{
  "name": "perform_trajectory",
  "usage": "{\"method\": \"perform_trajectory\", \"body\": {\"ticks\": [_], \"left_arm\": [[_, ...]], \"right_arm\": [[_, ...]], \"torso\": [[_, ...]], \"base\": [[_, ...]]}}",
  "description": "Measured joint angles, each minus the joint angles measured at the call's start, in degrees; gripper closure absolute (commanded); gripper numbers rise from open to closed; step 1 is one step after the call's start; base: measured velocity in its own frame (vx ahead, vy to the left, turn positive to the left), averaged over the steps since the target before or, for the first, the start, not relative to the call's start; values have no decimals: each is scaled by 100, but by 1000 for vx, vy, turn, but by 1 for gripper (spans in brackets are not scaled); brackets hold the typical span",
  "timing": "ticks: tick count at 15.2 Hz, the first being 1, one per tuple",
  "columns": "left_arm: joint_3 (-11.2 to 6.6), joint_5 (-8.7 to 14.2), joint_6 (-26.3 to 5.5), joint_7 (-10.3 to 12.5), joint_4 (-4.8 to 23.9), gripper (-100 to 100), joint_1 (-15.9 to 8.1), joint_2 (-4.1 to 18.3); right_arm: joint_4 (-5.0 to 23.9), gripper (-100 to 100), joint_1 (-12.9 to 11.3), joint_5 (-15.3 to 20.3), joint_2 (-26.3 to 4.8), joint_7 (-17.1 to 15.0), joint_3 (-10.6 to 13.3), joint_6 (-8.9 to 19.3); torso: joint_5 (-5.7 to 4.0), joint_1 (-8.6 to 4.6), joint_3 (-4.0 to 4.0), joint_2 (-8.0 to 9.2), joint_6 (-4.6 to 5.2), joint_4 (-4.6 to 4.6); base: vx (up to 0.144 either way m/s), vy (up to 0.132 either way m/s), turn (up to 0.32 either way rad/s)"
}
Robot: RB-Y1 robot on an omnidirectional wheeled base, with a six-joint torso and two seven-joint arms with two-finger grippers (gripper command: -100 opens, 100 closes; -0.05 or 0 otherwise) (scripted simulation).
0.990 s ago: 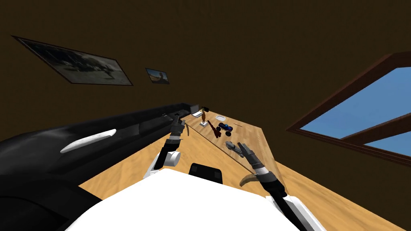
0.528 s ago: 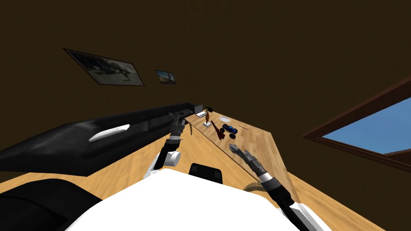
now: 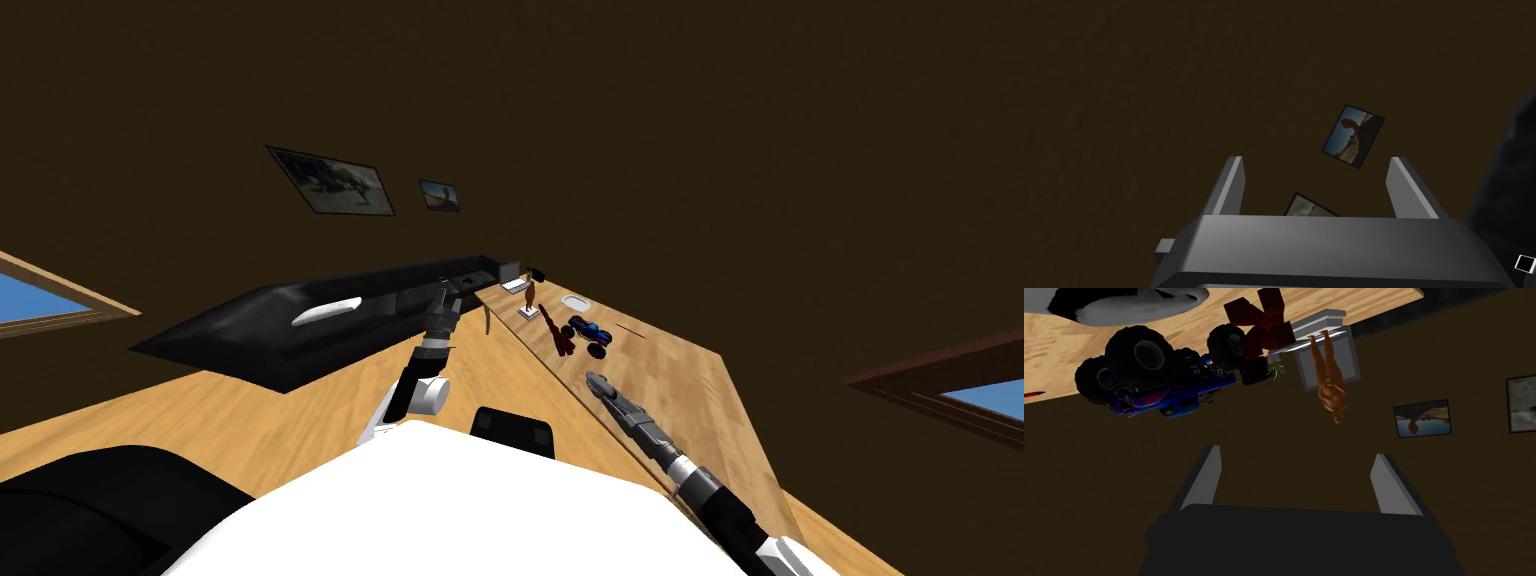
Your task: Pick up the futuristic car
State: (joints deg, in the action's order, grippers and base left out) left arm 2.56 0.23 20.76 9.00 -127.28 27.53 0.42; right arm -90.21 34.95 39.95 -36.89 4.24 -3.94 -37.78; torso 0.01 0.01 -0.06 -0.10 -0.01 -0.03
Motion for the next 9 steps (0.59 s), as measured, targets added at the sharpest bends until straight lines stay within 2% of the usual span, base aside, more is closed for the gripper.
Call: {"method": "perform_trajectory", "body": {"ticks": [3, 7, 9], "left_arm": [[0, 0, 0, 0, 0, 0, 0, 0], [0, 0, 0, 0, 0, 0, -1, 0], [-1, 0, 0, 0, 0, 0, 1, 0]], "right_arm": [[312, -100, 36, 262, -146, 39, 5, -63], [750, -100, 100, 573, -440, 65, -68, -231], [930, -100, 120, 734, -539, 64, -67, -259]], "torso": [[0, 1, 1, 1, 0, 1], [0, 0, 0, -1, -4, 0], [-1, -2, 0, 0, 3, 0]], "base": [[17, 4, 163], [22, 2, 279], [19, -4, 118]]}}
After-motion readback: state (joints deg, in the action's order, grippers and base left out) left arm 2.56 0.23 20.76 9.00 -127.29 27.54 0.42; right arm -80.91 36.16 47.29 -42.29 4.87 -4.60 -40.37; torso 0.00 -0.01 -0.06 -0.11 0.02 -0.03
